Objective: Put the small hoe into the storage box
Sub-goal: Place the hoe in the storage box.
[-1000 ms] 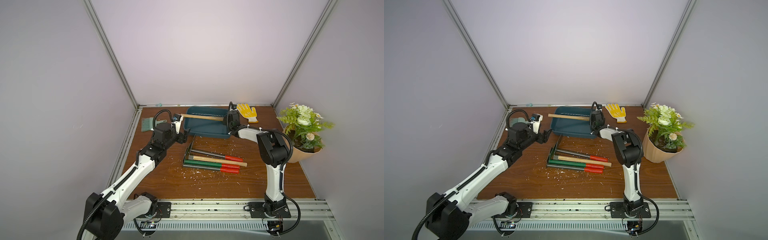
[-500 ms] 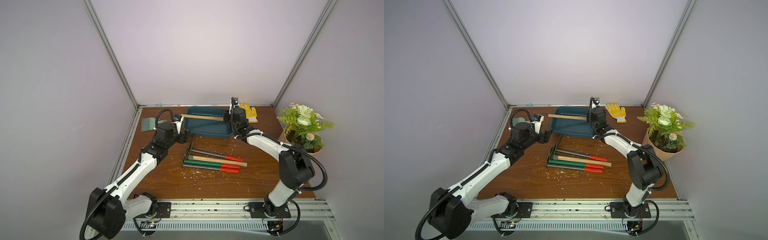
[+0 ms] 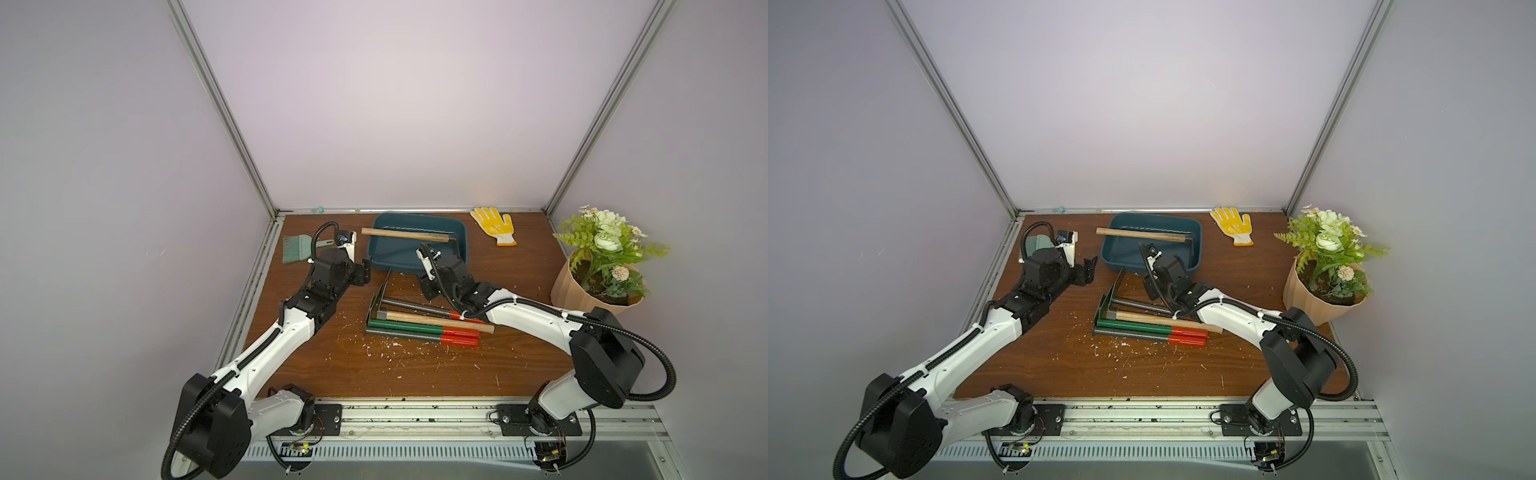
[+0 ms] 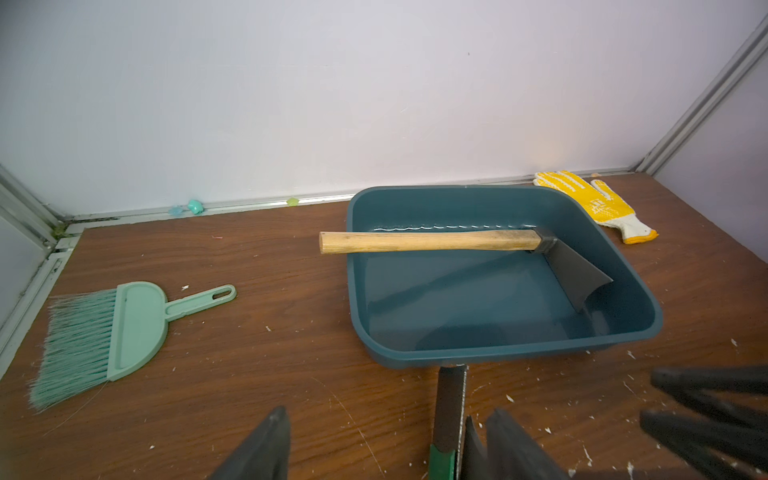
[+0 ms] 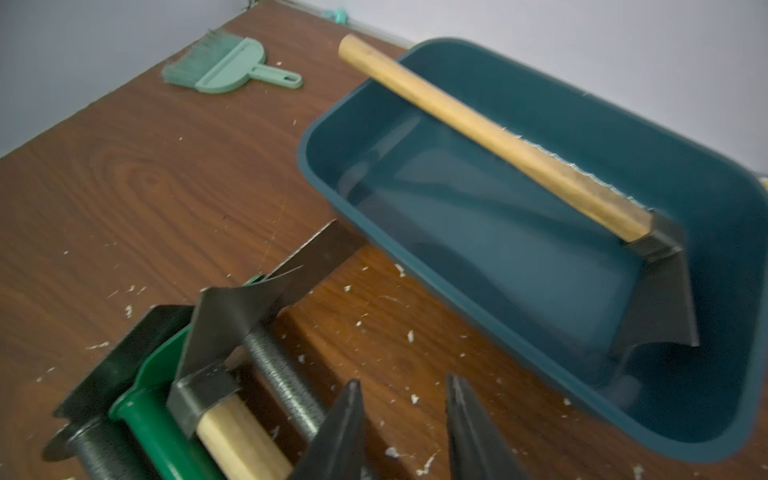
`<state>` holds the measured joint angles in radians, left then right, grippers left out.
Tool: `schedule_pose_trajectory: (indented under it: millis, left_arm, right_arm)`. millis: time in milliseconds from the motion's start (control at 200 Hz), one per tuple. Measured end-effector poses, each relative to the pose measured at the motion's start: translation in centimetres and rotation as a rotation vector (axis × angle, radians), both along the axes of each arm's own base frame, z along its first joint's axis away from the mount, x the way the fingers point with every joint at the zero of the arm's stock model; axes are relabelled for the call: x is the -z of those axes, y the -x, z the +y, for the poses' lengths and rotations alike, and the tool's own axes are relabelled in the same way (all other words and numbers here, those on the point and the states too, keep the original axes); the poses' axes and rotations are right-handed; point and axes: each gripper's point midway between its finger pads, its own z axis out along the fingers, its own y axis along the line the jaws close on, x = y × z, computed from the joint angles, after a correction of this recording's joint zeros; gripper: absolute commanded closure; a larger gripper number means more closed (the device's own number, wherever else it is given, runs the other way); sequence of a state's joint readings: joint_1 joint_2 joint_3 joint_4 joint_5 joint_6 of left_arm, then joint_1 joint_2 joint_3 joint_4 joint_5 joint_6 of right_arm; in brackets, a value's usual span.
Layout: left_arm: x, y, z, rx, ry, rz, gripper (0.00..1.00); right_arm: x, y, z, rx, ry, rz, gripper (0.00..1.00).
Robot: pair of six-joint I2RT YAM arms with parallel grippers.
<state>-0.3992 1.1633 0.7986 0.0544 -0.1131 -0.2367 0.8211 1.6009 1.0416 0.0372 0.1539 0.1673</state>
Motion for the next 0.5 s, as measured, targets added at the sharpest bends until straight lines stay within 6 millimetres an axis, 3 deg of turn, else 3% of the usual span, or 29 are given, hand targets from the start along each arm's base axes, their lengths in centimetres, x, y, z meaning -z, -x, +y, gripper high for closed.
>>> schedule_pose_trajectory:
  millis: [150,305,385,500]
  left_arm:
    - [0.7,-0.1,2.5,-0.149,-0.02,0.025,0.21]
    - [1.1,0.1,4.2,-0.253,-0.025,0.04,0.21]
    - [1.0,0.3,4.7,-0.28,-0.02,0.033,0.21]
    - [0.9,0.7,5.3,-0.303,-0.016,0.024,0.21]
  right_arm:
    - [-0.9,2.2,5.9,0.009,-0.061,0.02,0.6]
    - [-0.3,4.4,10.6,0.055,-0.111,0.066,0.66]
    - [0.9,4.7,11.7,0.104,-0.129,0.099,0.68]
    - [3.3,4.1,11.1,0.2,-0.11,0.132,0.68]
